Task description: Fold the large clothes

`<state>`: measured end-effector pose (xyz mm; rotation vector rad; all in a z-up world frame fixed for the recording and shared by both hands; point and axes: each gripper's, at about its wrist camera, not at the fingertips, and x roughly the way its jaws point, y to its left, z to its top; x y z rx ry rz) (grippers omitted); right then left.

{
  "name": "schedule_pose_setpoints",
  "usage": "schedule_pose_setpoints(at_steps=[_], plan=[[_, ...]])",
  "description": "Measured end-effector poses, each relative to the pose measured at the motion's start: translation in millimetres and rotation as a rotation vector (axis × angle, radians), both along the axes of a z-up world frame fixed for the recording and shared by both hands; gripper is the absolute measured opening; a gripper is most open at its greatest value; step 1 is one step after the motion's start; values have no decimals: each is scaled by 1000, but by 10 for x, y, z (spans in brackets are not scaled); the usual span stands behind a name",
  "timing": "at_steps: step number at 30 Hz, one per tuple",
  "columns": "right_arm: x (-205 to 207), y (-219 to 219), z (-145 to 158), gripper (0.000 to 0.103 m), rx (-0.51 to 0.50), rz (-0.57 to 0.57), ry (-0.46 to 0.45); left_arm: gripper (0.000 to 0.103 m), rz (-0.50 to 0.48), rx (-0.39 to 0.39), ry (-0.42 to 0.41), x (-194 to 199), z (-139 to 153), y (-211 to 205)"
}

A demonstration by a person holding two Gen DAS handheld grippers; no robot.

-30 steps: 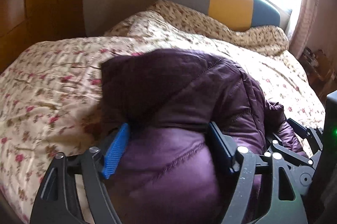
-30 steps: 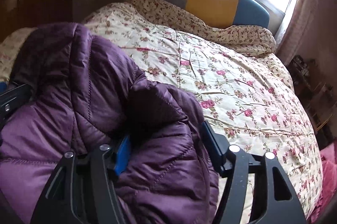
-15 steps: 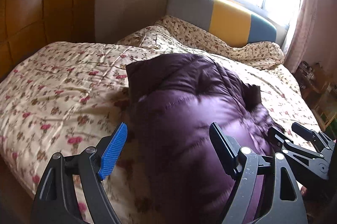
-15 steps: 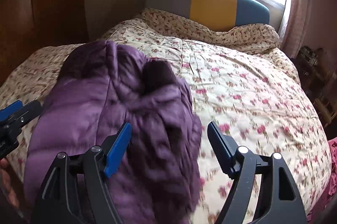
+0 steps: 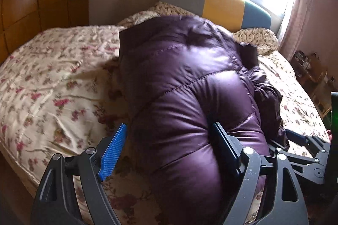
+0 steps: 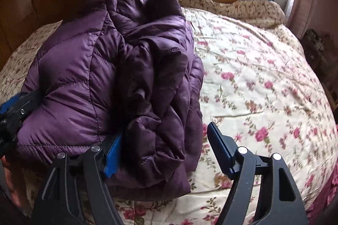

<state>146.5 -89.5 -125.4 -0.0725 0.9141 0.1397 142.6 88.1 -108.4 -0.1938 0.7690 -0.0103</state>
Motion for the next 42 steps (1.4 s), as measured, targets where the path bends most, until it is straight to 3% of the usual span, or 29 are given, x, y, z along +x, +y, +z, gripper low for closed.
schedule_pose_setpoints(at_steps=[4,6,15,26,32,42], plan=[[-43,-9,95,73,5,-11,-10,82,21,-13,0,-38,73,27],[-98,6,180,74,0,-13,-32,94,40,-12,-3,-72,144,56],[-348,92,553,85,6,-2,-118,99,134,-4,-39,-384,378,121],[-595,2,665,99,-16,-22,-141,99,111,73,-39,-652,472,-25],[-735,56,767,100,-56,-2,-193,99,121,77,-60,-752,556,-30],[-772,147,782,100,-72,26,-205,99,151,90,-70,-801,635,-40]])
